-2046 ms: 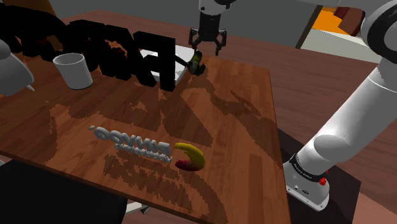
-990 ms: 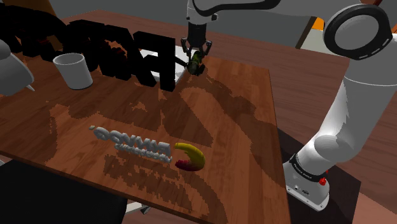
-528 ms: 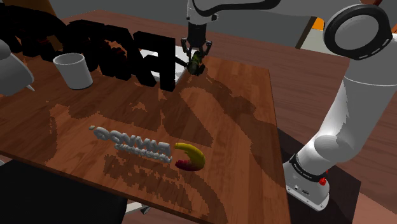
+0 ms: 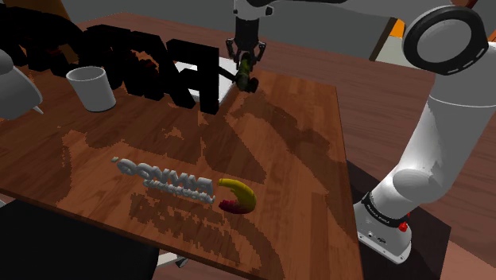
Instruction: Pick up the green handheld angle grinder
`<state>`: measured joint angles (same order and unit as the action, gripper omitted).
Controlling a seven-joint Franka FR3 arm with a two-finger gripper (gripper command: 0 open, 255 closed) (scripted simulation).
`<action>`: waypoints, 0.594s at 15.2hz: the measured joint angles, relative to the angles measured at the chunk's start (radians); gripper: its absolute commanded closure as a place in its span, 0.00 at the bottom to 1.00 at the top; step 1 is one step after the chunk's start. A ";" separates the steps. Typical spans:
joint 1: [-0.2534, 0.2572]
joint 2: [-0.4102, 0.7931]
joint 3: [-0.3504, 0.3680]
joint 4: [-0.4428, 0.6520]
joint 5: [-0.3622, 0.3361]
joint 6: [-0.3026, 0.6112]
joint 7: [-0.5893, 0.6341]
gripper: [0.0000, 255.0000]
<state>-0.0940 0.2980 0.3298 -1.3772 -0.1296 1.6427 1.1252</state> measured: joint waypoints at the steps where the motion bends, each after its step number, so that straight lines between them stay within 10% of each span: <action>1: 0.001 0.004 0.000 0.019 -0.001 -0.016 -0.002 1.00; 9: 0.018 0.038 0.002 0.174 -0.012 -0.137 -0.003 1.00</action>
